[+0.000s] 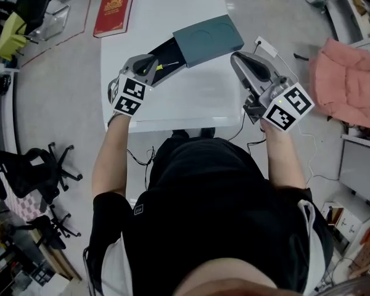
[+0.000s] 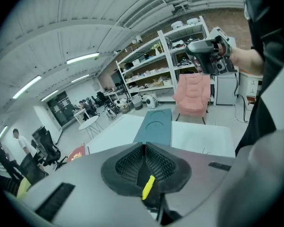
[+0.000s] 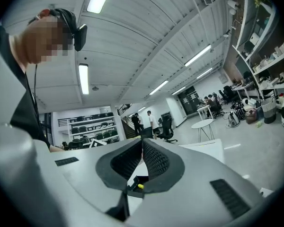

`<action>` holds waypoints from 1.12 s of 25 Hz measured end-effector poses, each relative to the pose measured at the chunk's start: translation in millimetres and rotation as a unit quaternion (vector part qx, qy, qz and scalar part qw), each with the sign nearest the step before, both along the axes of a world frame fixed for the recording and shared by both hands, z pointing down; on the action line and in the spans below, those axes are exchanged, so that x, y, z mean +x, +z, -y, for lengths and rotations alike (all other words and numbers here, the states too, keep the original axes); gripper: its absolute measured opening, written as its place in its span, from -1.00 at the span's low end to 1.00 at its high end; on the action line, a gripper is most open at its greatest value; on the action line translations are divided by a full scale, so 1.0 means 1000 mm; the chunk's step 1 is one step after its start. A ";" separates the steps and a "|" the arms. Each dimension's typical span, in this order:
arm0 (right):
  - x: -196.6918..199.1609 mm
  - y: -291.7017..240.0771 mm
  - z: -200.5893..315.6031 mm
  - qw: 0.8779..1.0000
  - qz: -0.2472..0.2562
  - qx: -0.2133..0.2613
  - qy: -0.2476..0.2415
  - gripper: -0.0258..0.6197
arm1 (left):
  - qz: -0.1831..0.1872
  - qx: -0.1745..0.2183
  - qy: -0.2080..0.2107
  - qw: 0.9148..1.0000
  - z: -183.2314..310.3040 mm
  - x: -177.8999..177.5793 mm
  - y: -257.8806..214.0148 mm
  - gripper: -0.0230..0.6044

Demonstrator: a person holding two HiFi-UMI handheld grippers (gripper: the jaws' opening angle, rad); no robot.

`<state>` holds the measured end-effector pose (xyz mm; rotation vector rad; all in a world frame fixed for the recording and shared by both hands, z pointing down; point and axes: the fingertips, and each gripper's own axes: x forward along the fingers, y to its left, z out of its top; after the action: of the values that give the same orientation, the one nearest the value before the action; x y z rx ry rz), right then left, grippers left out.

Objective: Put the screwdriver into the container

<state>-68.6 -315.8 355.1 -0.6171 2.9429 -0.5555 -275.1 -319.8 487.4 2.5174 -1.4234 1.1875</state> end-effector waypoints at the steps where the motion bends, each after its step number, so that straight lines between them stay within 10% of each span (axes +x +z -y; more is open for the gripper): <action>1: 0.000 -0.002 -0.001 1.000 0.001 0.002 -0.006 -0.82 | -0.011 0.005 -0.008 1.000 -0.004 0.002 -0.008 -0.82; 14: -0.012 -0.006 -0.017 1.000 0.004 0.008 -0.029 -0.82 | -0.132 0.075 -0.070 0.986 -0.052 -0.004 -0.089 -0.87; 28: -0.100 -0.031 -0.051 0.999 -0.016 0.040 -0.004 -0.83 | -0.246 0.163 -0.149 0.944 -0.124 -0.129 -0.148 -0.87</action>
<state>-168.2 -264.6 323.8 -0.6121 2.9812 -0.4295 -404.4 -195.9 339.3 2.4049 -1.8622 0.2587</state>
